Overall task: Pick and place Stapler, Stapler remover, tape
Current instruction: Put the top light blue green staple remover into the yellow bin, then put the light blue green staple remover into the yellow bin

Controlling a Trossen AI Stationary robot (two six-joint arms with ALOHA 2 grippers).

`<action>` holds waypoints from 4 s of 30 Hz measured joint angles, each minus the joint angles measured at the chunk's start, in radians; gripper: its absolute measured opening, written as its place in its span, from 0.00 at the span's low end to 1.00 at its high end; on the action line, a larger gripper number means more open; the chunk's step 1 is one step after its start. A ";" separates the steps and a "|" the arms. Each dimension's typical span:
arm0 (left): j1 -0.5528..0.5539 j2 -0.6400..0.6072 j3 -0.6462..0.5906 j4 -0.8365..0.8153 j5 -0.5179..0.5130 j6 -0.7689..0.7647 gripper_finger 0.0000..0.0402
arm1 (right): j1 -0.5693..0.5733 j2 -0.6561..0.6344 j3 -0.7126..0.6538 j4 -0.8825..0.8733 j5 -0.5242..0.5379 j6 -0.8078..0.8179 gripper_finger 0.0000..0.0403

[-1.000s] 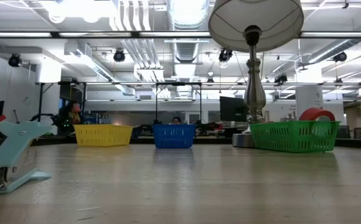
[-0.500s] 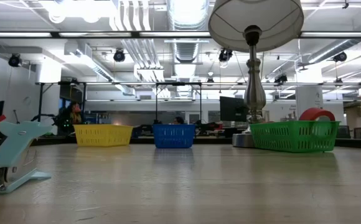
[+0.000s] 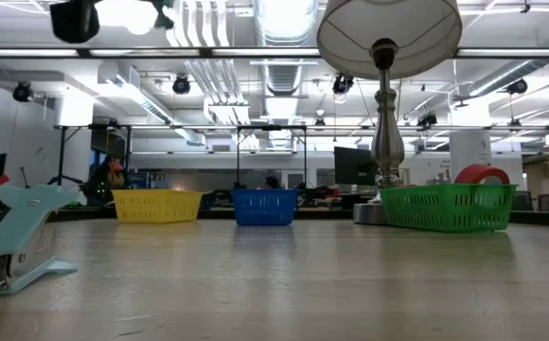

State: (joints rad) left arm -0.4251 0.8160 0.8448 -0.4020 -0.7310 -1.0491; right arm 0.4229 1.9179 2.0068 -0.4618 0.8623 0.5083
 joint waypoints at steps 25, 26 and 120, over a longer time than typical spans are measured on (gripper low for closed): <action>0.580 -0.168 -0.414 0.379 0.200 -0.240 0.01 | -0.001 -0.097 0.000 -0.006 0.001 -0.195 0.31; 0.612 -0.164 -0.448 0.422 0.214 -0.276 0.01 | -0.002 -0.101 0.000 -0.006 0.001 -0.201 0.30; 0.467 -0.326 -0.428 0.093 1.035 0.038 0.43 | -0.202 0.061 -0.301 -0.102 -0.787 0.534 0.19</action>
State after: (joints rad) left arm 0.0415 0.4903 0.4164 -0.3092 0.3038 -1.0112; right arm 0.2207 1.9791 1.7057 -0.5637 0.0752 1.0428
